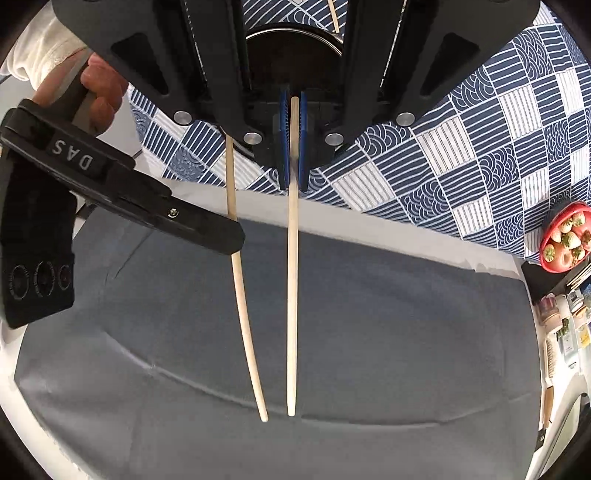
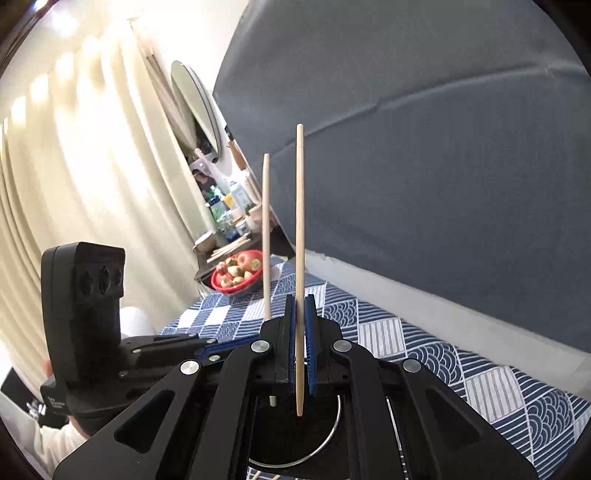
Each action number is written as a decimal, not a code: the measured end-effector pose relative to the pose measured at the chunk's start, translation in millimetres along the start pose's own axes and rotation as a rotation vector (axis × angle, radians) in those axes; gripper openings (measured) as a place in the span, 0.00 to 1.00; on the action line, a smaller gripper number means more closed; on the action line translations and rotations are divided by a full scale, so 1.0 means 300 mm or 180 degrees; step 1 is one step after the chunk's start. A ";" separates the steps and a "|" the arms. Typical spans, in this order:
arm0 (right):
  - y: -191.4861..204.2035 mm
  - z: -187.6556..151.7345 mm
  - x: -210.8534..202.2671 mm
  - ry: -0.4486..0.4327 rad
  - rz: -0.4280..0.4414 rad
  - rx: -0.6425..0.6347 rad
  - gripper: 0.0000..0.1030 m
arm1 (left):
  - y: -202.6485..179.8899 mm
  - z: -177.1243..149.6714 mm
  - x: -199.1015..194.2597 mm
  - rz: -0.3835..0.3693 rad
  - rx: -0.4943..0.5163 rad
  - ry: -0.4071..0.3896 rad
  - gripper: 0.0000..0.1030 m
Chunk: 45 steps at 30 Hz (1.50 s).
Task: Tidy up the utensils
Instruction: 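Lift the chopstick in the left tool over the black cup while the right tool carries its chopstick there, then open the left tool over the black cup while the right tool opens too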
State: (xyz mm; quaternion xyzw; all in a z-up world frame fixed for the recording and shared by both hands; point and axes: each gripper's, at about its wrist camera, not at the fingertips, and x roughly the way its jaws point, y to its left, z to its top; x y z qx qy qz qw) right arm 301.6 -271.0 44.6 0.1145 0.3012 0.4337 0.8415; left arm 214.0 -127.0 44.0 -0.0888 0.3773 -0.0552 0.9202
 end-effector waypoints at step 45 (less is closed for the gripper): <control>0.206 -0.145 -0.149 0.0459 -0.0977 -0.0828 0.74 | 0.090 -0.183 -0.266 0.0095 0.0176 -0.0034 0.84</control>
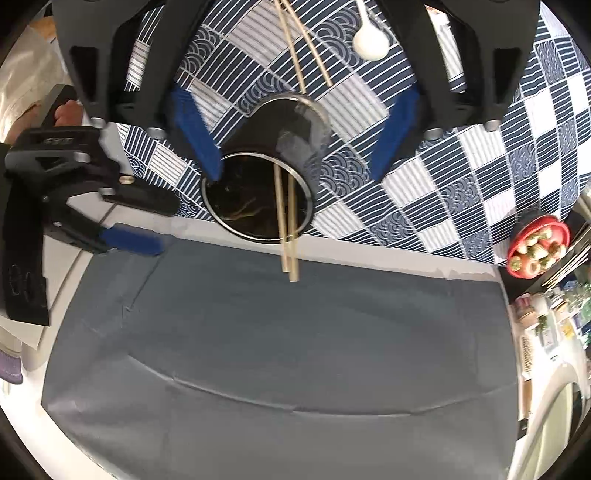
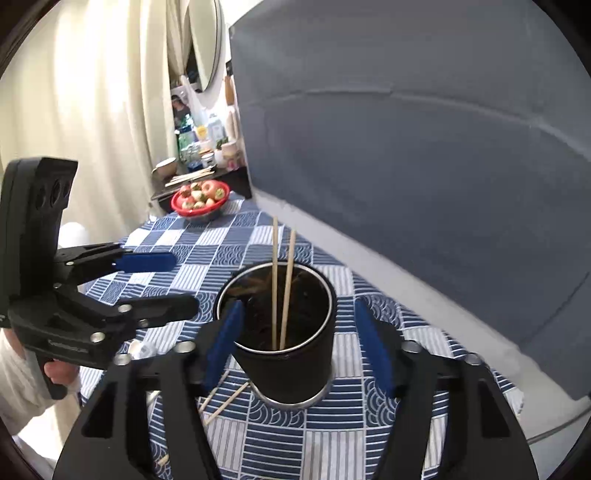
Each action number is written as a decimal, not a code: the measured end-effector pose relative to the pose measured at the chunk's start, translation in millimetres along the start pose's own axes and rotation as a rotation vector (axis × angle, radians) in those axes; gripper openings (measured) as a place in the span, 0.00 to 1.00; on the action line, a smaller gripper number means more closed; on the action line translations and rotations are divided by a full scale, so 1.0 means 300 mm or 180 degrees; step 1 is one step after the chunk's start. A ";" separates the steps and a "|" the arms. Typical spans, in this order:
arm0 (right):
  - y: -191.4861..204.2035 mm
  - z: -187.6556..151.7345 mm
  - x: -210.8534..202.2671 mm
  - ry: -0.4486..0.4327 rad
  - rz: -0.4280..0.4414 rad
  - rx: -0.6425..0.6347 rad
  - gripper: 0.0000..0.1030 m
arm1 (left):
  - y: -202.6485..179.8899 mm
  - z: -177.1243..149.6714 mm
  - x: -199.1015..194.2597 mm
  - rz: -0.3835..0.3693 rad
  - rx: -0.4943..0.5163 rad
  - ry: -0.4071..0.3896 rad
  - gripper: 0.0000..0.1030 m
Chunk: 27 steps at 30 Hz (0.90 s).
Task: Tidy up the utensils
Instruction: 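Open the left tool over the black cup while the right tool opens too, then move both tools back down toward the remaining chopsticks on the cloth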
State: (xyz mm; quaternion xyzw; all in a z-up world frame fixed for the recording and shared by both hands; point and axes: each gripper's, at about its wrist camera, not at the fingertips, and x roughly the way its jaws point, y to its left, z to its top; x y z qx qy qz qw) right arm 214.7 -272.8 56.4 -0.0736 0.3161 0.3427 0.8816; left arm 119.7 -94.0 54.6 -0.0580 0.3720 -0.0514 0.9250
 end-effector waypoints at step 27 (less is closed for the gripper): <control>0.043 -0.132 0.016 0.0264 -0.0224 0.0384 0.86 | 0.184 -0.218 -0.006 0.0374 -0.0171 0.0636 0.94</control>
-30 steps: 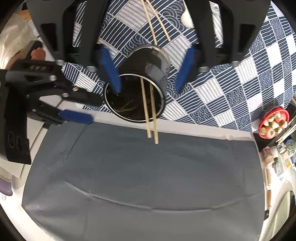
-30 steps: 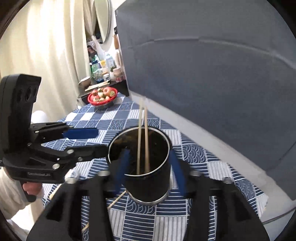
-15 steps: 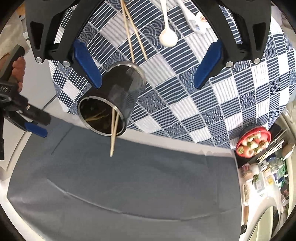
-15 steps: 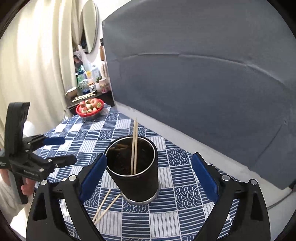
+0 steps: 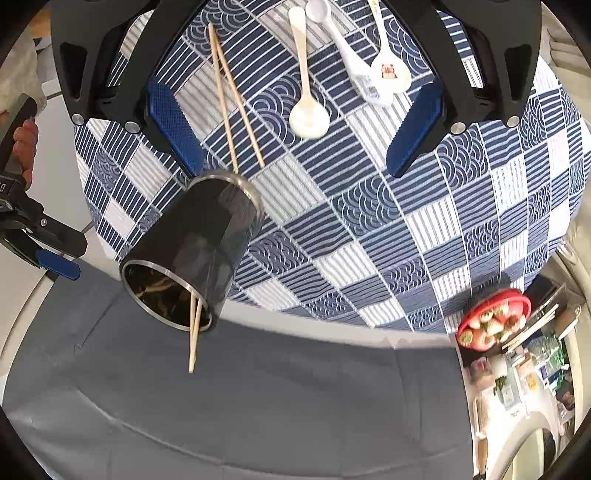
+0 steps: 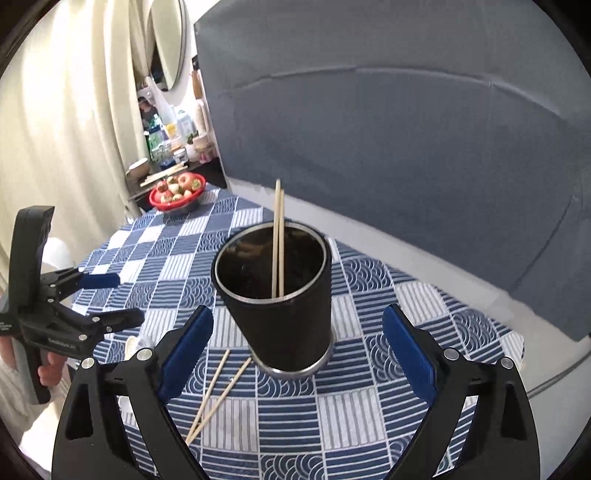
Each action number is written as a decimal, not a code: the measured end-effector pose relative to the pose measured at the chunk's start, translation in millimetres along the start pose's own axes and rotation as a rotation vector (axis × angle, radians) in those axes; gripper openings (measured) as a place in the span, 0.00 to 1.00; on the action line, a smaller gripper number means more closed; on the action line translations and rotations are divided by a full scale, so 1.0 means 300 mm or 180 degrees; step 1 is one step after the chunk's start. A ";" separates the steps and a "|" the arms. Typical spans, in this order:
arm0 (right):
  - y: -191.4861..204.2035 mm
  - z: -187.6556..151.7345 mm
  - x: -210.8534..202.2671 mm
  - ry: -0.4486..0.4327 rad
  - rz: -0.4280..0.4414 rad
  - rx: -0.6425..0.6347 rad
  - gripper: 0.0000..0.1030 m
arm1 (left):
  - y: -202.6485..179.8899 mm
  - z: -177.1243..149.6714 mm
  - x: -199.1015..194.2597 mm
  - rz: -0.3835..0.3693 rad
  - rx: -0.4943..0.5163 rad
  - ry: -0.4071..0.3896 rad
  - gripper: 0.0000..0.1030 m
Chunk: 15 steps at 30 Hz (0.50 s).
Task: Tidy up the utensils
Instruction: 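Move both tools back down toward the remaining chopsticks on the cloth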
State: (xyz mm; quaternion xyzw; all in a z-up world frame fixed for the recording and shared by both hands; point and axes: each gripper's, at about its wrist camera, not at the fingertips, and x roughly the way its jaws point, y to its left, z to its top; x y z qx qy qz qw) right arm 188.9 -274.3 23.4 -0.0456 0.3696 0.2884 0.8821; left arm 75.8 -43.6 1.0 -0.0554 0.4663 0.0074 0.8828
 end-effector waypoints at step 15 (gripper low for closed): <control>0.103 -0.199 0.165 0.0489 -0.0013 0.0054 0.86 | 0.050 -0.122 0.123 0.0071 0.0116 0.0409 0.94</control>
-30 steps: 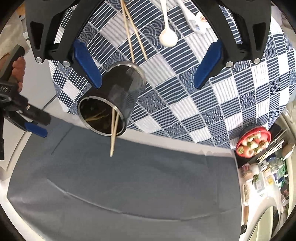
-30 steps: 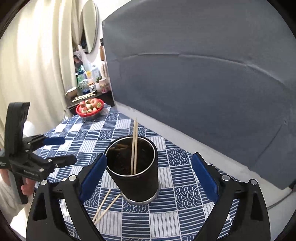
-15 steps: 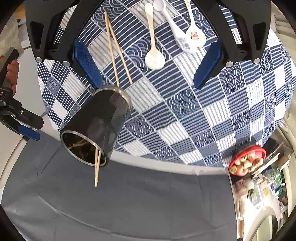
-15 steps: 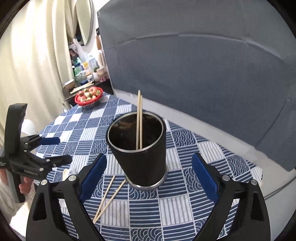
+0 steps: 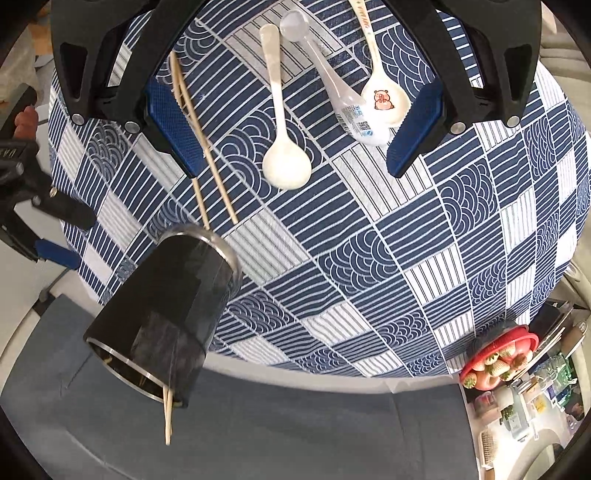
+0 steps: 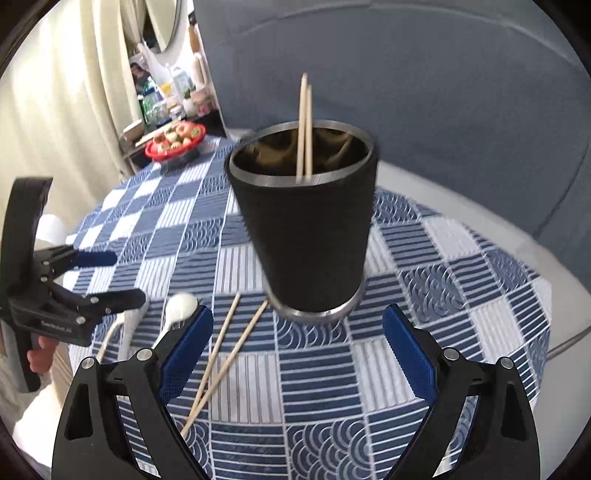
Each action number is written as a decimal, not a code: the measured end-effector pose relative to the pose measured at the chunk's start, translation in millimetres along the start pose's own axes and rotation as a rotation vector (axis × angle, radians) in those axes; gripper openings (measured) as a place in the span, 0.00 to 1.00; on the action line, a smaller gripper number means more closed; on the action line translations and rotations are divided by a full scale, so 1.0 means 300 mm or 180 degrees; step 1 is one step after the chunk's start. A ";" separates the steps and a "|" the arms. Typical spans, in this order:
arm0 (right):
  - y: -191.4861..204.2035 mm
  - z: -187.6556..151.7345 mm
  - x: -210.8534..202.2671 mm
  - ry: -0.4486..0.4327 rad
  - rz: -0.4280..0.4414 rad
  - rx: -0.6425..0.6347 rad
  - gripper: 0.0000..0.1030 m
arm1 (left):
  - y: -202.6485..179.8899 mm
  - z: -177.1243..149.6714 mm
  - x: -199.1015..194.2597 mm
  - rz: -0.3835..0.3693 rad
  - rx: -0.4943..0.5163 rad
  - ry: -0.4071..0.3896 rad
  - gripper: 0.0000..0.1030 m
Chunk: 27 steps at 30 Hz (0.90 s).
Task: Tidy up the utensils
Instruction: 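Move both tools back down toward the remaining chopsticks on the cloth, then close the left tool on a chopstick while the right tool grasps another chopstick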
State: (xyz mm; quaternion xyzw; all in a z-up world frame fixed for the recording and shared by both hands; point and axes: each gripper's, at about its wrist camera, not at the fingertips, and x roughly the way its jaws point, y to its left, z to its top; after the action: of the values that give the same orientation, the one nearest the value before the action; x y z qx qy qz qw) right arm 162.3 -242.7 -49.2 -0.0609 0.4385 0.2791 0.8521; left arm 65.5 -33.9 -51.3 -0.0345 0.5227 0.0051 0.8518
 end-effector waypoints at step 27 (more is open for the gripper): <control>0.109 -0.134 0.258 0.0579 -0.0083 -0.0092 0.86 | -0.124 0.100 0.297 0.0065 0.0386 0.0555 0.94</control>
State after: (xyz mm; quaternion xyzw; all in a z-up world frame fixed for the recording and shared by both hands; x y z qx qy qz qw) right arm 152.1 -196.6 -129.5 -0.1040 0.5092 0.2677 0.8113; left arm 134.3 -71.5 -115.0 0.0221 0.5945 -0.0208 0.8036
